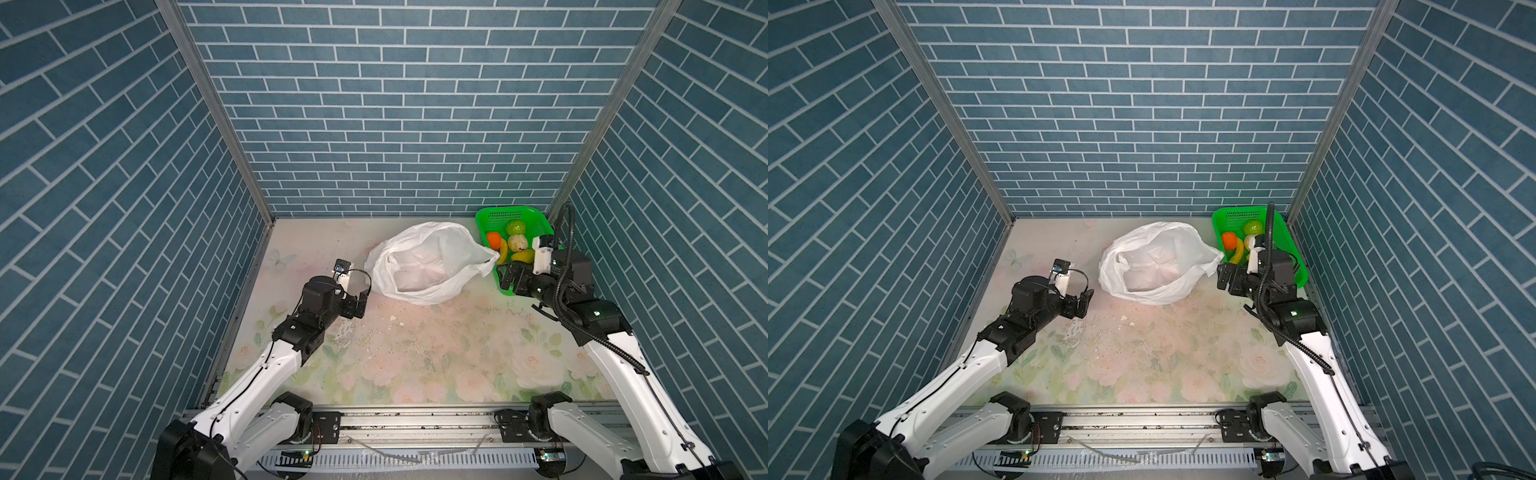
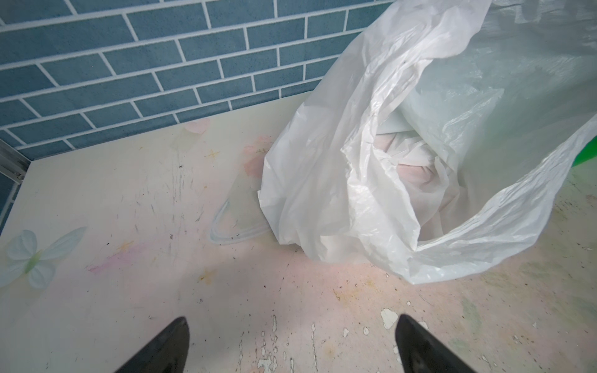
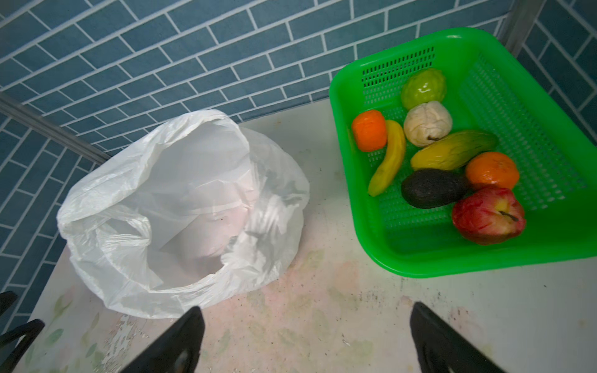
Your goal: Untie the knot of the plastic bag and take out the fruit
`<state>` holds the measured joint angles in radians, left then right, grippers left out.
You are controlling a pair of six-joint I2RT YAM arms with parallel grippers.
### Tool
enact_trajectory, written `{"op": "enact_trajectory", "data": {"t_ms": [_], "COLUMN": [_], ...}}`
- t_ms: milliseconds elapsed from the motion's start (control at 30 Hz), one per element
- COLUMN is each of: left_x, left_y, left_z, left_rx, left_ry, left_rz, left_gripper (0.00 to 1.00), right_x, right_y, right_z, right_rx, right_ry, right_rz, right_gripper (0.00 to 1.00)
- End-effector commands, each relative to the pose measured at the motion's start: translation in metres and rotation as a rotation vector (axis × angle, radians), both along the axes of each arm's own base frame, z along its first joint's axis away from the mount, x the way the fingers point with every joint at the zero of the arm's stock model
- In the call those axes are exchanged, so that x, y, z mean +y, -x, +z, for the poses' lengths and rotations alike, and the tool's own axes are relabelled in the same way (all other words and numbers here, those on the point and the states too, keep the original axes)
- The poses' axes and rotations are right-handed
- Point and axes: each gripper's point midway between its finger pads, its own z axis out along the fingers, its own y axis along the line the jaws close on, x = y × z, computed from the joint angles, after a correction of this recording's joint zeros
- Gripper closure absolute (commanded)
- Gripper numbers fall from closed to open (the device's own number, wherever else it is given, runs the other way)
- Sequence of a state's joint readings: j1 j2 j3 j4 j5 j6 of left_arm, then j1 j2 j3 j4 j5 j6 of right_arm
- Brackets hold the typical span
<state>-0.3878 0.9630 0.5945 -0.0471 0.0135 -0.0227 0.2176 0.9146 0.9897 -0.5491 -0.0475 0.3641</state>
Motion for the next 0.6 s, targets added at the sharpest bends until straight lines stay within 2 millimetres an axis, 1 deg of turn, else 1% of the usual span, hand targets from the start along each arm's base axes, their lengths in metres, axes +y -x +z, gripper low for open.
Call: {"op": "enact_trajectory", "data": {"t_ms": [0, 167, 333, 400, 500, 567], "left_x": [0.014, 0.034, 0.059, 0.069, 0.081, 0.084], "left_y": [-0.006, -0.01, -0.018, -0.022, -0.031, -0.038], "left_z": [0.002, -0.007, -0.012, -0.015, -0.019, -0.018], "left_rx": [-0.045, -0.062, -0.114, -0.138, -0.156, -0.177], "left_ry": [-0.005, 0.002, -0.013, -0.021, -0.032, -0.043], "left_rz": [0.054, 0.12, 0.206, 0.24, 0.276, 0.28], "left_gripper": [0.0, 0.0, 0.0, 0.0, 0.0, 0.0], "right_x": [-0.025, -0.059, -0.085, -0.093, -0.099, -0.104], "right_y": [0.0, -0.01, -0.027, -0.036, -0.052, -0.06], "right_z": [-0.033, -0.052, -0.076, -0.086, -0.095, -0.102], "right_rx": [0.038, 0.01, -0.012, -0.031, -0.084, -0.086], "right_ry": [0.082, 0.087, 0.112, 0.125, 0.175, 0.215], "right_rz": [-0.039, -0.147, -0.207, -0.219, -0.217, -0.218], "right_gripper": [0.02, 0.02, 0.02, 0.01, 0.01, 0.01]}}
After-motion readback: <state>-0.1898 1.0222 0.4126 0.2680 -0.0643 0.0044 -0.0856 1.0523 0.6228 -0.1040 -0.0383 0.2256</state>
